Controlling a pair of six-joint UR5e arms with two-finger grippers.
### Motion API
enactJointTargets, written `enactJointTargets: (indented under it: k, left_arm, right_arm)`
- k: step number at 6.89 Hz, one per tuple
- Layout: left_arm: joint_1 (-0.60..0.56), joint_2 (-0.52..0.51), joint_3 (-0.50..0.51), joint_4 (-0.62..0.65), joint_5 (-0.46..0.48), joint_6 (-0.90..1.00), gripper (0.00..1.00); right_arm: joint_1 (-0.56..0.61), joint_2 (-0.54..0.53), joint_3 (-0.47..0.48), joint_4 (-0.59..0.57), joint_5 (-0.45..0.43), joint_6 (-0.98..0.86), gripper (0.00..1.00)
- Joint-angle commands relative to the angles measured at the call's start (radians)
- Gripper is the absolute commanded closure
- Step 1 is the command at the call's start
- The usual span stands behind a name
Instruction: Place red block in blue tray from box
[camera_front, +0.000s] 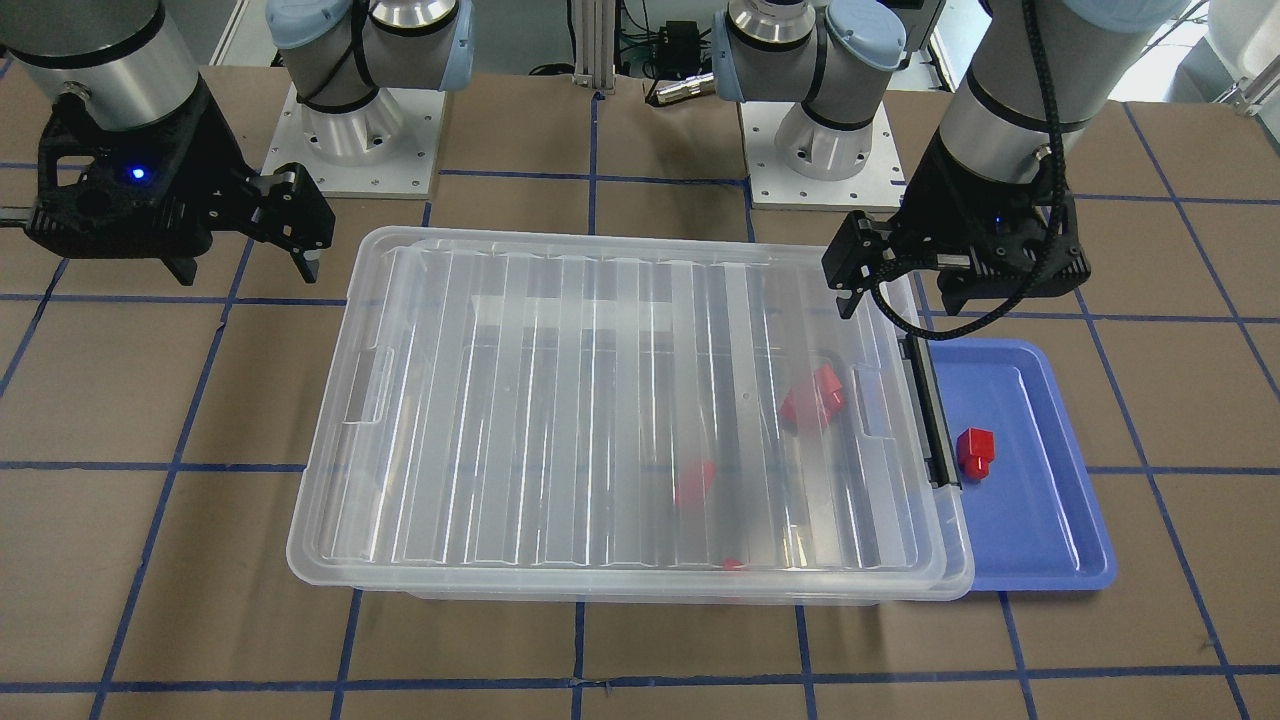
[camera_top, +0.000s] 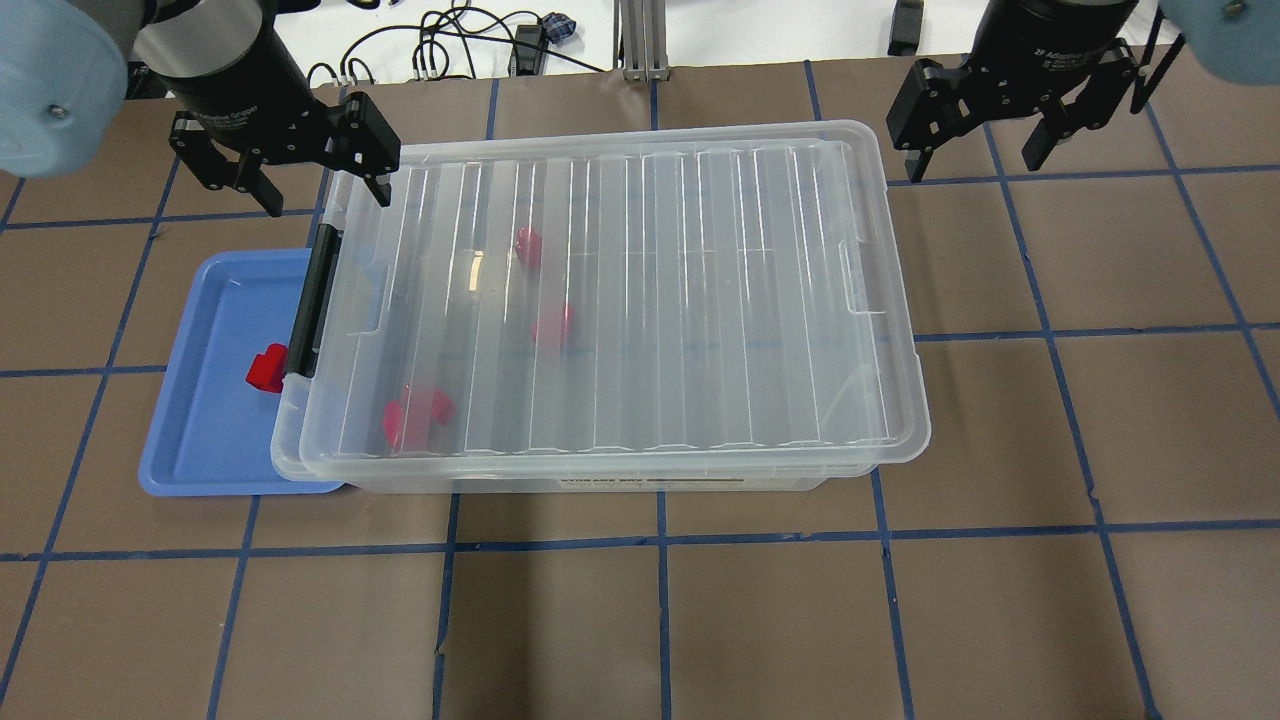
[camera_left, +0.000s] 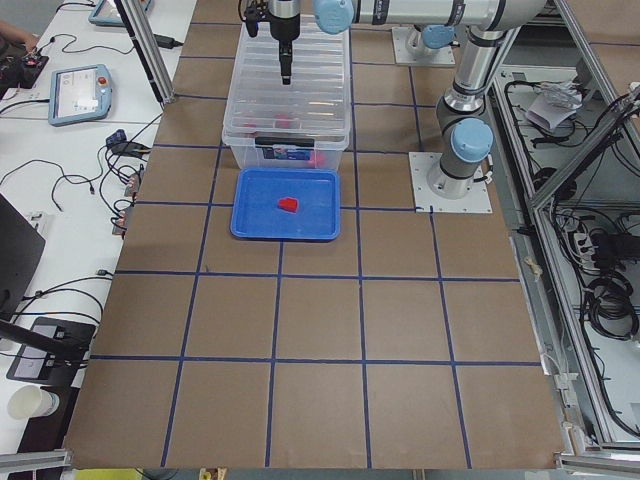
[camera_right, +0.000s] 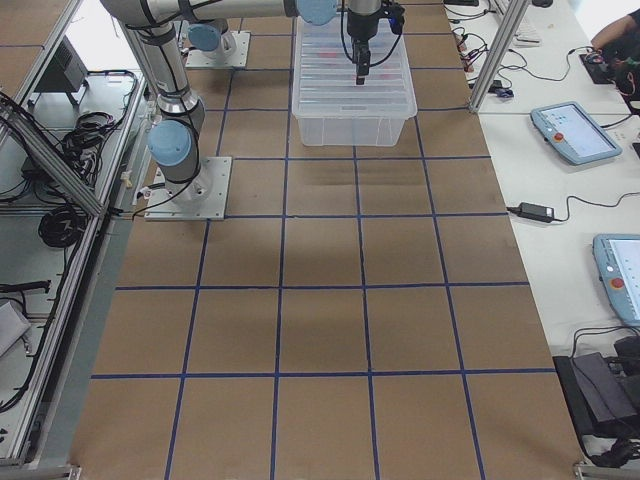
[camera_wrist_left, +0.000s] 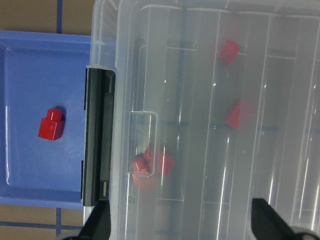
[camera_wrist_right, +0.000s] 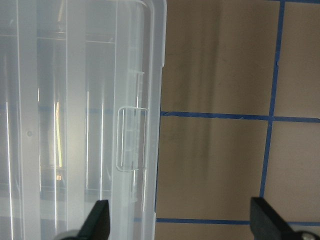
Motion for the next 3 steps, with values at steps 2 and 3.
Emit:
enactJointTargets:
  k: [2,3]
  left_arm:
    - [0.0,0.0,0.006,0.011,0.003,0.007,0.0]
    - [-0.001,-0.002,0.003,0.013,0.002,0.005,0.0]
  right_arm:
    - [0.005,0.005,-0.005,0.003,0.005,0.005,0.0]
    - [0.005,0.005,-0.004,0.003,0.003,0.005,0.0]
